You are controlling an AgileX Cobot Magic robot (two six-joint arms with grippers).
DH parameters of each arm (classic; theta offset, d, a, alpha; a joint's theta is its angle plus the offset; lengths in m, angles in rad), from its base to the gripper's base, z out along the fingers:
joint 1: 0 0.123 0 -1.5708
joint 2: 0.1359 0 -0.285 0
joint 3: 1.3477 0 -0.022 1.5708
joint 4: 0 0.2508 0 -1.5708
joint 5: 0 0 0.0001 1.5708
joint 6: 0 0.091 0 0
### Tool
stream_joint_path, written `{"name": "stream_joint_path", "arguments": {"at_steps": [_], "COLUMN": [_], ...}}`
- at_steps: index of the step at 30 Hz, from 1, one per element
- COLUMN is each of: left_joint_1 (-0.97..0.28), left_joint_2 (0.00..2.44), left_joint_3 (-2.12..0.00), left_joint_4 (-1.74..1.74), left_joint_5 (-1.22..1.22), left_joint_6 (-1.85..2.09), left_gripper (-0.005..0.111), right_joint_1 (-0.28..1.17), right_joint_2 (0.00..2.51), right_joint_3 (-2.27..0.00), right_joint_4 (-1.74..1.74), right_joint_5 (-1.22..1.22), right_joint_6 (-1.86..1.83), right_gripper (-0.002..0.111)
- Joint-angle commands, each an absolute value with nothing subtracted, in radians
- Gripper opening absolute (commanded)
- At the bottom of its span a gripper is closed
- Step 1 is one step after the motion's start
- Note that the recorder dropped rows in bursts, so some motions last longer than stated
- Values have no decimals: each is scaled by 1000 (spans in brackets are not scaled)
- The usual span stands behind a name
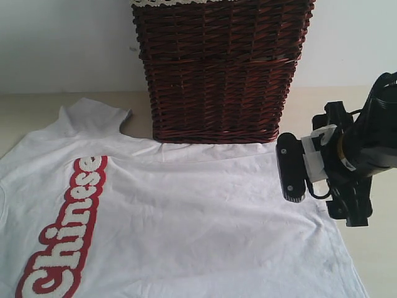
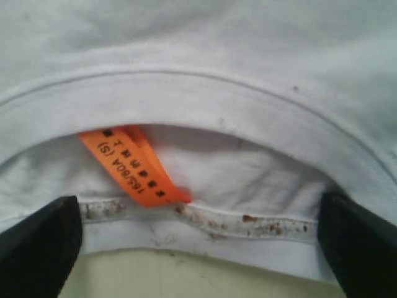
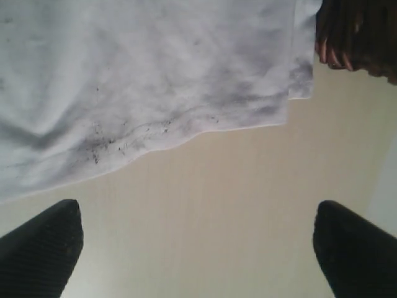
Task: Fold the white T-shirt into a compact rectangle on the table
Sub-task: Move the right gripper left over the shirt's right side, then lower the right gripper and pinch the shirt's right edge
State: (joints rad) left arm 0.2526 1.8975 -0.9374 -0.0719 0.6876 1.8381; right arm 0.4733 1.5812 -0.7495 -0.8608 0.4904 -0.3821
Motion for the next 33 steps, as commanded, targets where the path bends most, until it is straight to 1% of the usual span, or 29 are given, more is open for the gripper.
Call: {"name": "stream_joint_path", "arguments": {"at_steps": [1,2,5,10,13,17,20,23,28,33], "left_joint_1": [251,251,251,251,251,251,251,251,251,251], "left_joint_2": [1951,1953,1957,1967,1967,1967,1967,1967,1967,1967], "left_joint_3": [-907,-907,-907,-907,-907,-907,-907,-907,-907,-907], "left_joint_4": [-64,-64,-64,-64,-64,-64,-64,-64,-64,-64], "left_joint_5": [644,644,644,644,644,644,644,644,644,644], "left_joint_6": [1846,1846,1846,1846,1846,1846,1846,1846,1846,1846], "left_gripper": [104,104,104,104,104,104,104,104,104,104], "right_joint_1": [477,477,477,468,431,346,276,221,214,214], "right_joint_2": [1581,1581,1582,1582,1582,1585,1602,1644,1747,1840], "right_joint_3": [-756,-756,-756,-781,-836,-908,-938,-950,-961,-1046], "right_joint_4": [-842,-842,-826,-750,-501,-122,10,29,32,54], "right_joint_5": [391,367,361,480,545,671,774,779,734,745], "right_joint_6": [-290,-241,-248,-386,-614,-1045,-1231,-1240,-1281,-1281], "right_gripper": [96,96,96,94,91,90,90,90,90,90]}}
